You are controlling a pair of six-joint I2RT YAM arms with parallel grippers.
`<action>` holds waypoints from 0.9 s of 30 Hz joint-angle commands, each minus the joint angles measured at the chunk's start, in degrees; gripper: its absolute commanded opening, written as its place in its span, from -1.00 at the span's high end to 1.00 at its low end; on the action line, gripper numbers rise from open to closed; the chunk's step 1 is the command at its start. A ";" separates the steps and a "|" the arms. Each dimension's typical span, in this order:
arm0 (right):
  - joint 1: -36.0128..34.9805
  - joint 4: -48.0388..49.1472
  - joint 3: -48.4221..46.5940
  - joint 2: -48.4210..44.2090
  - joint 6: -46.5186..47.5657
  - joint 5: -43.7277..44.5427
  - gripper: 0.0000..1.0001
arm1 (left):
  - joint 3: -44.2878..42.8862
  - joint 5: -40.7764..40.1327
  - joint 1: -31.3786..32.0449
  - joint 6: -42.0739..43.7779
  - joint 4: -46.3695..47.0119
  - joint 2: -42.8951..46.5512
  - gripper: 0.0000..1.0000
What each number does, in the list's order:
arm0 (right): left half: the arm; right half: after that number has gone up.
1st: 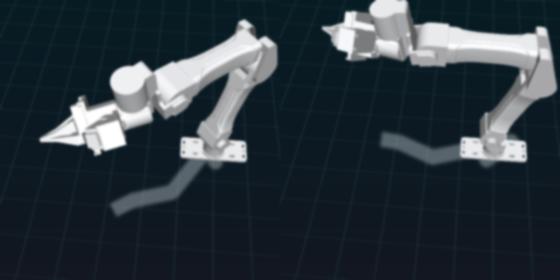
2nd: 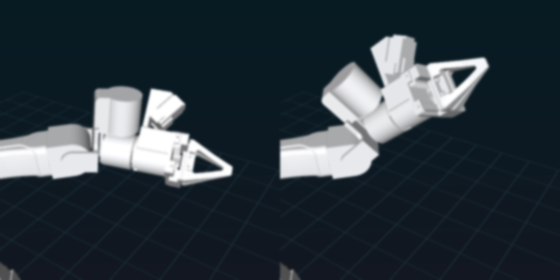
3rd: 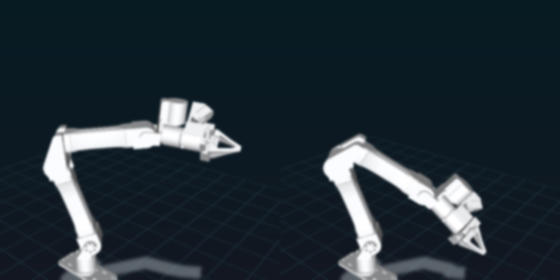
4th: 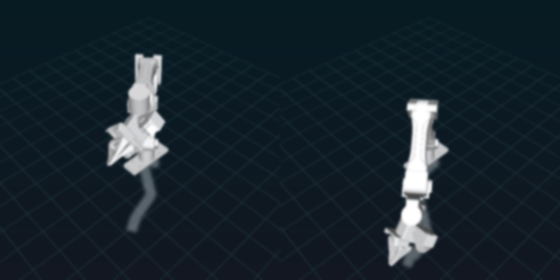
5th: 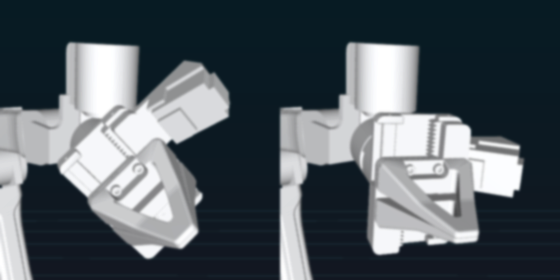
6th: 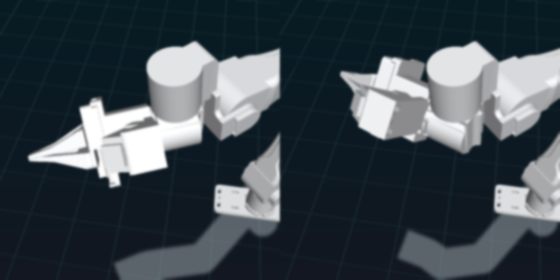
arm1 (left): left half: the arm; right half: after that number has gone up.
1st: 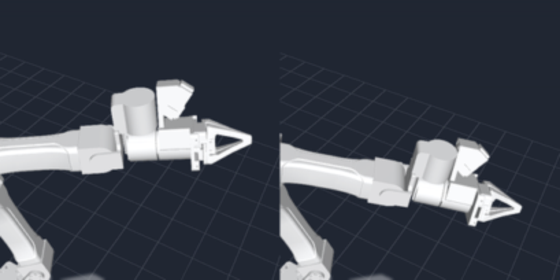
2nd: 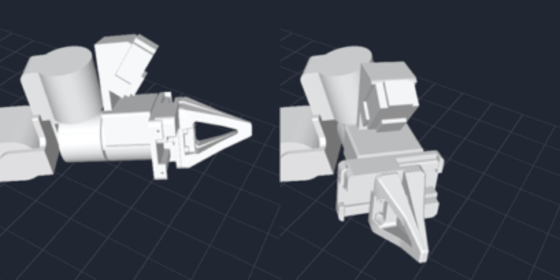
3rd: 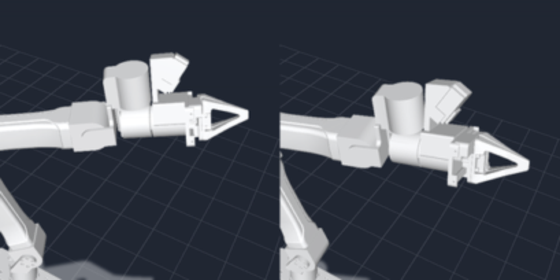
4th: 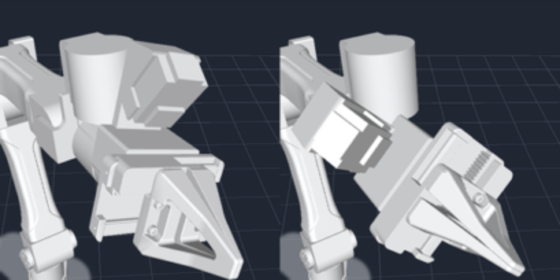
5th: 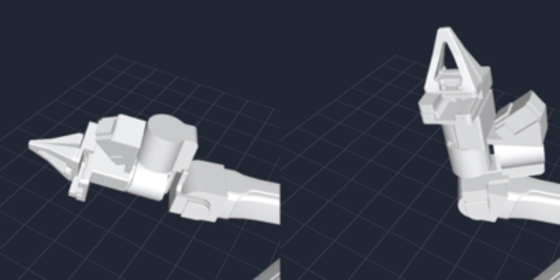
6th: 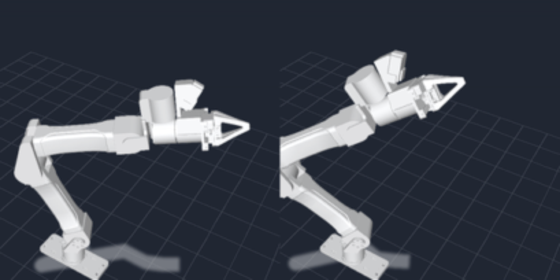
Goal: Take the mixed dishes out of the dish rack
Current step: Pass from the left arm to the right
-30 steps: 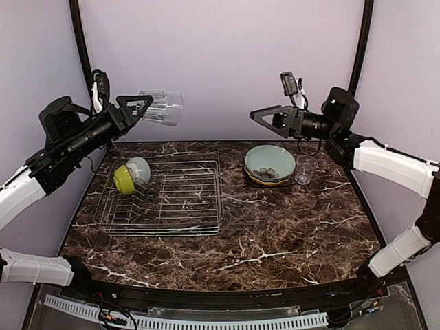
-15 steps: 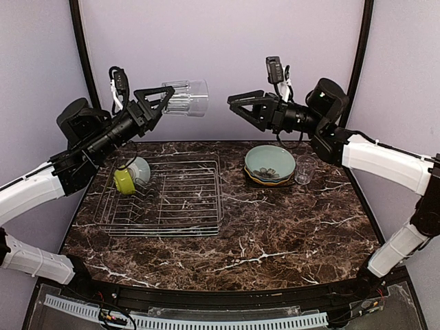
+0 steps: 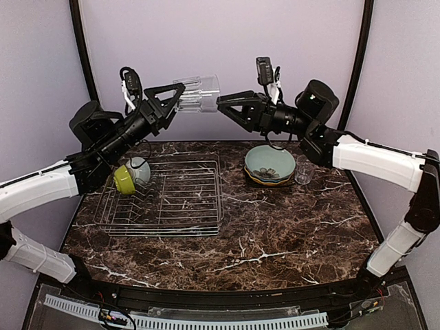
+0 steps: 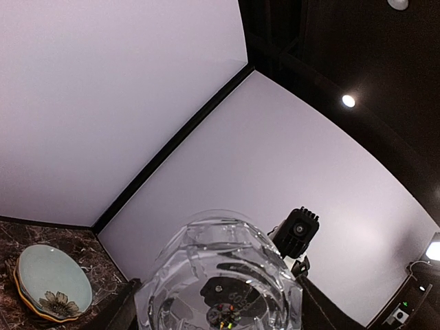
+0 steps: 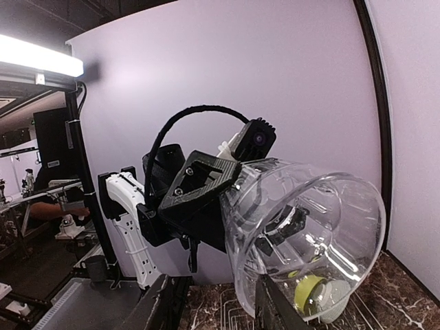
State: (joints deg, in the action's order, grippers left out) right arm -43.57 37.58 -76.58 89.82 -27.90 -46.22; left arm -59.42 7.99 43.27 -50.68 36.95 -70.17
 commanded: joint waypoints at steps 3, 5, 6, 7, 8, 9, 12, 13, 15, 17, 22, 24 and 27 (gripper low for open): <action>-1.62 3.11 -1.87 0.98 1.57 1.25 0.33 | 0.71 0.55 1.08 -2.86 8.10 -1.57 0.24; -1.65 3.20 -1.76 0.81 1.92 1.45 0.43 | 0.78 0.47 1.33 -3.07 8.47 -2.03 0.24; -1.65 3.26 -1.70 0.68 2.04 1.56 0.48 | 0.79 0.42 1.39 -3.21 8.73 -2.24 0.24; -1.65 3.28 -1.65 0.63 2.19 1.57 0.54 | 0.88 0.31 1.48 -3.30 8.92 -2.38 0.24; -1.67 3.31 -1.65 0.54 2.21 1.54 0.61 | 0.93 0.29 1.58 -3.47 9.28 -2.59 0.24; -1.69 3.24 -1.72 0.50 2.20 1.56 0.67 | 0.96 0.28 1.57 -3.55 9.41 -2.88 0.24; -1.69 2.83 -1.92 0.44 1.88 1.59 0.94 | 1.14 0.34 1.72 -3.93 9.86 -3.15 0.23; -1.69 2.36 -2.05 0.37 1.71 1.80 1.00 | 1.15 0.25 1.71 -3.92 9.89 -3.18 0.23; -1.65 1.33 -2.11 0.08 1.84 2.15 1.00 | 1.29 0.13 1.73 -3.80 9.71 -3.03 0.20; -1.60 0.60 -1.64 -0.71 2.39 2.84 1.00 | 1.55 -0.14 1.73 -3.43 9.28 -2.67 0.08; -0.55 -5.33 -1.66 -3.17 4.65 4.49 1.00 | 2.15 -2.07 1.73 -0.04 4.75 -0.79 -0.35; 0.82 -8.14 -1.45 -4.55 4.70 4.47 1.00 | 2.35 -3.34 1.73 1.97 0.96 0.68 -0.56; 3.14 -13.43 -0.45 -6.84 5.30 4.37 1.00 | 3.20 -5.57 1.73 4.50 -3.74 3.06 -0.93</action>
State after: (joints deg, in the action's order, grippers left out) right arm -43.64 30.09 -77.14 87.64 -24.25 -43.79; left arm -57.56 6.28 45.06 -51.24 39.11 -71.46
